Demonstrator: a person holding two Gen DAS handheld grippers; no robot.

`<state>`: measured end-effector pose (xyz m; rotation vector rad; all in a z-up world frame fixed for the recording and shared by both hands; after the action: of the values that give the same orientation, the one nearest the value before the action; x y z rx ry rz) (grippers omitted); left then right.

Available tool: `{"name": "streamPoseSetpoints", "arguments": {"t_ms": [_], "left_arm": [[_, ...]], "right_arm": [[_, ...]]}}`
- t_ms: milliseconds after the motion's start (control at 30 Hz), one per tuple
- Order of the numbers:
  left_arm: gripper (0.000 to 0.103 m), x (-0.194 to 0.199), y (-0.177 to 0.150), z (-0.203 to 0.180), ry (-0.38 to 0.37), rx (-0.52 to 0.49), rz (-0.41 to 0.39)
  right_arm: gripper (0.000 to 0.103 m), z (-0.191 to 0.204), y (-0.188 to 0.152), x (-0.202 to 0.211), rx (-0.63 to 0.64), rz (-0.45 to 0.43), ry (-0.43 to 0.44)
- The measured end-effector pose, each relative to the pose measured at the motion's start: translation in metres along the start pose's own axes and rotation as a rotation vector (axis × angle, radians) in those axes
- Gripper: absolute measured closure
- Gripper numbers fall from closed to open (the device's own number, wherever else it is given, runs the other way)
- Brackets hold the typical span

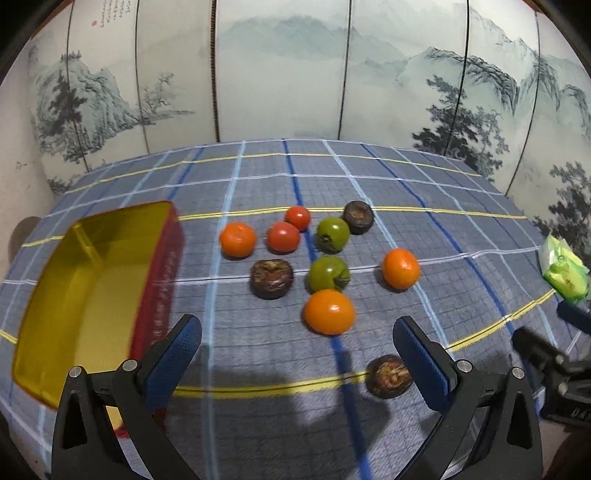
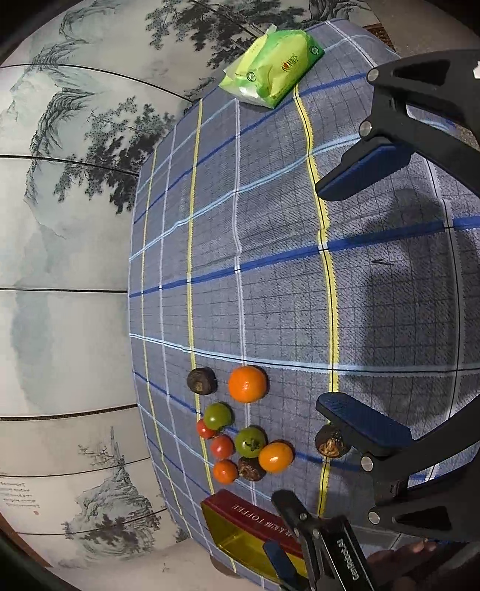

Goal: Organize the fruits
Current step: 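Move the left tool toward the orange mandarin in the fruit cluster, then close the left tool on the orange mandarin and lift it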

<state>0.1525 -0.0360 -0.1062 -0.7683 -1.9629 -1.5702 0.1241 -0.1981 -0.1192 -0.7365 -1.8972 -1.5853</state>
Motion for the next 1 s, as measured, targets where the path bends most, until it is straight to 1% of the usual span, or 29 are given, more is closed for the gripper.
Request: {"name": "streamPoseSetpoints", "arguments": {"t_ms": [233,600,633,667,700,767,900,1000], "left_arm": [[0.000,-0.026,0.000,-0.009,-0.007,0.022,0.045],[0.001,-0.061,-0.004,-0.016,0.099,-0.012,0.074],[0.004,-0.063,-0.004,-0.016,0.100,-0.012,0.077],[0.010,-0.065,-0.004,-0.017,0.095,-0.010,0.081],[0.012,-0.068,-0.005,-0.018,0.098,-0.012,0.086],[0.024,-0.074,-0.005,-0.018,0.102,-0.005,0.098],[0.034,-0.081,-0.007,-0.020,0.090,0.011,0.125],[0.041,-0.080,-0.008,-0.022,0.079,0.004,0.120]], "right_arm": [[0.000,-0.003,-0.008,-0.009,-0.009,0.015,0.020],[0.000,-0.010,-0.017,-0.018,-0.037,0.032,0.046],[0.000,-0.010,-0.018,-0.019,-0.037,0.035,0.049],[0.000,-0.010,-0.018,-0.020,-0.034,0.037,0.051],[0.000,-0.009,-0.019,-0.020,-0.028,0.038,0.050],[0.000,-0.008,-0.020,-0.021,-0.023,0.039,0.048],[0.000,-0.009,-0.023,-0.023,-0.029,0.046,0.054],[0.000,-0.009,-0.026,-0.026,-0.032,0.056,0.057]]}}
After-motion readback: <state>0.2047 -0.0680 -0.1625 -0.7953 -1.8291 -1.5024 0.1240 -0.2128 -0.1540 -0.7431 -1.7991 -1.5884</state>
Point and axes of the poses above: each gripper's, at about its wrist camera, not at the fingertips, and x roughly against the way its jaws point, z to its left, y to its top, the point moved 5 cm from there along -x, roughly the way its jaws point, and after that the axes turned 11 degrees about x, right-handed, at the moved point
